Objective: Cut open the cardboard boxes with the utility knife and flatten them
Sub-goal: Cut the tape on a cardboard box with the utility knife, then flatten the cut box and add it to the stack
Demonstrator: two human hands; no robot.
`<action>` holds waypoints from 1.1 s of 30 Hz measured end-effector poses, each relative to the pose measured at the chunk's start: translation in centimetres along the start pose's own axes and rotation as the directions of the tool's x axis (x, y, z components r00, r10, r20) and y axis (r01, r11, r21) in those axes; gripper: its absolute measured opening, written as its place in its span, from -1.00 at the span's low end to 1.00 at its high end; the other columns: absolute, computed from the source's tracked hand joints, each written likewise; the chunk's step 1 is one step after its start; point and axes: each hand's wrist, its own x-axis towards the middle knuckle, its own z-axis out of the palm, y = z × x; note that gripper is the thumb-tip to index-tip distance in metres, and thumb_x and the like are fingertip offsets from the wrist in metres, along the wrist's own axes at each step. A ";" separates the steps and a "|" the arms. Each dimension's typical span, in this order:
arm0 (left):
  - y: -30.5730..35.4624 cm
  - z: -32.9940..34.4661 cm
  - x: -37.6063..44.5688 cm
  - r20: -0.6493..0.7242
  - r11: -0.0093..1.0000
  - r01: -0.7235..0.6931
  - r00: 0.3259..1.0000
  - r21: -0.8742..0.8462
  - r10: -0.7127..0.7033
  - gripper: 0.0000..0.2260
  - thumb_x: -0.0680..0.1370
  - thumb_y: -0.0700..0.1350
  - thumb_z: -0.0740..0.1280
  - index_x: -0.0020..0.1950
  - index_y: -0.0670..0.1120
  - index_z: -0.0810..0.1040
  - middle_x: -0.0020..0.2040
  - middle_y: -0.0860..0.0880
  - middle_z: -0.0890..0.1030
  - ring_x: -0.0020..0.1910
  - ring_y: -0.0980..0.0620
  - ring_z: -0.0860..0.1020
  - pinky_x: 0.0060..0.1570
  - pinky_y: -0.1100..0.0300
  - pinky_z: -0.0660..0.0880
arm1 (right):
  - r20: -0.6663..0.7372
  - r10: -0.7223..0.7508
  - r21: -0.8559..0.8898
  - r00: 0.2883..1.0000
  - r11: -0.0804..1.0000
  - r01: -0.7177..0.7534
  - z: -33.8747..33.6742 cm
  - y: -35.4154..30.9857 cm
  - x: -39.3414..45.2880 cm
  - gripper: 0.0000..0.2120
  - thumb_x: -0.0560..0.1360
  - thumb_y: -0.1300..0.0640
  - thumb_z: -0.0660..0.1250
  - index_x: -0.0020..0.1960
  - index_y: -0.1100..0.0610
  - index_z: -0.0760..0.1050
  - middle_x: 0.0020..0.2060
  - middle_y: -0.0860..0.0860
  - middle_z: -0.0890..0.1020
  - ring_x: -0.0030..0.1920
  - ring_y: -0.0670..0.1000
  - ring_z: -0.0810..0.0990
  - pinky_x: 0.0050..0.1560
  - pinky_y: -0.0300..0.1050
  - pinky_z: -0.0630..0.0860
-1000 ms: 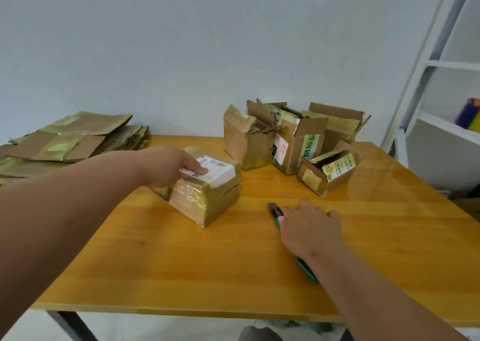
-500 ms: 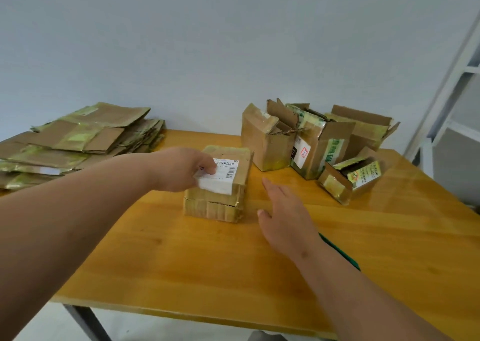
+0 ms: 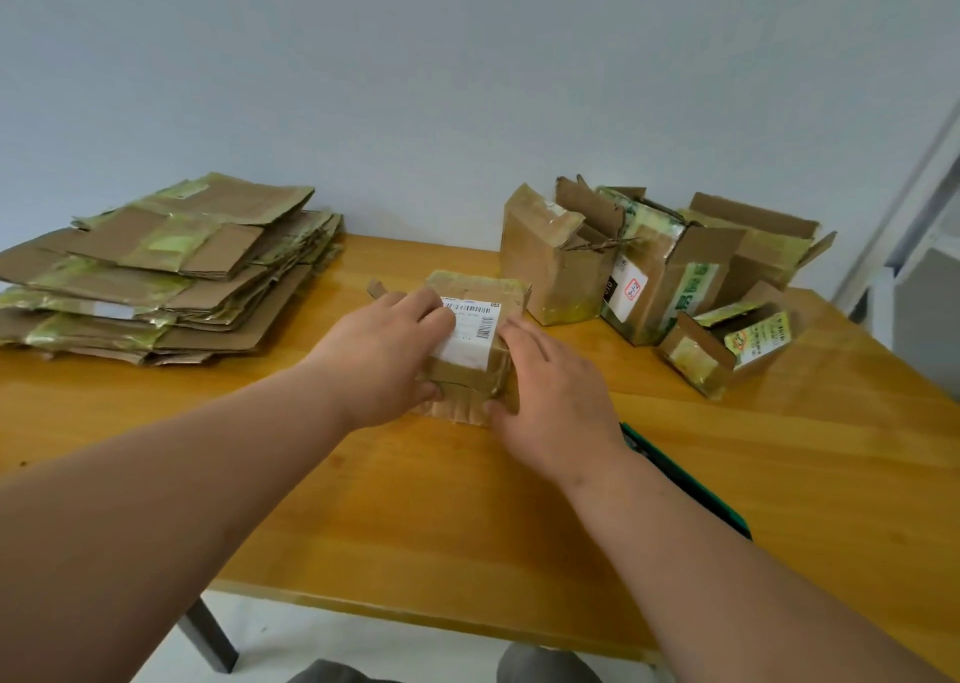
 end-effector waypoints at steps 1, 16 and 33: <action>0.0 0.0 0.0 -0.001 1.000 0.004 1.000 -0.003 -0.004 -0.40 0.42 0.20 0.43 0.36 0.06 0.30 0.35 0.05 0.35 0.25 -0.01 0.40 0.16 0.08 0.49 | -0.001 -0.004 0.006 1.000 1.000 0.004 0.0 0.1 0.1 -0.25 0.49 -0.02 0.40 0.57 0.04 0.14 0.56 -0.05 0.22 0.55 -0.02 0.18 0.53 -0.01 0.17; -0.1 -0.4 -0.1 0.005 1.000 0.003 1.000 0.008 -0.003 -0.50 0.49 0.19 0.36 0.33 0.04 0.33 0.32 0.06 0.42 0.16 0.03 0.50 0.02 0.09 0.54 | -0.108 0.006 0.045 0.994 0.999 -0.001 0.4 0.0 0.4 -0.49 0.50 -0.03 0.37 0.39 0.02 0.32 0.27 -0.03 0.55 0.18 0.04 0.55 0.14 0.04 0.50; 0.3 -0.4 1.6 0.012 0.999 0.050 0.999 -0.011 -0.049 -0.53 0.42 0.29 0.38 0.16 0.03 0.40 0.09 0.07 0.48 0.03 0.02 0.47 -0.12 0.16 0.43 | -0.191 -0.022 -0.038 0.981 0.999 0.015 1.3 0.1 0.5 -0.70 0.53 0.03 0.35 0.23 0.08 0.46 0.16 0.04 0.58 0.06 0.10 0.57 0.05 0.00 0.36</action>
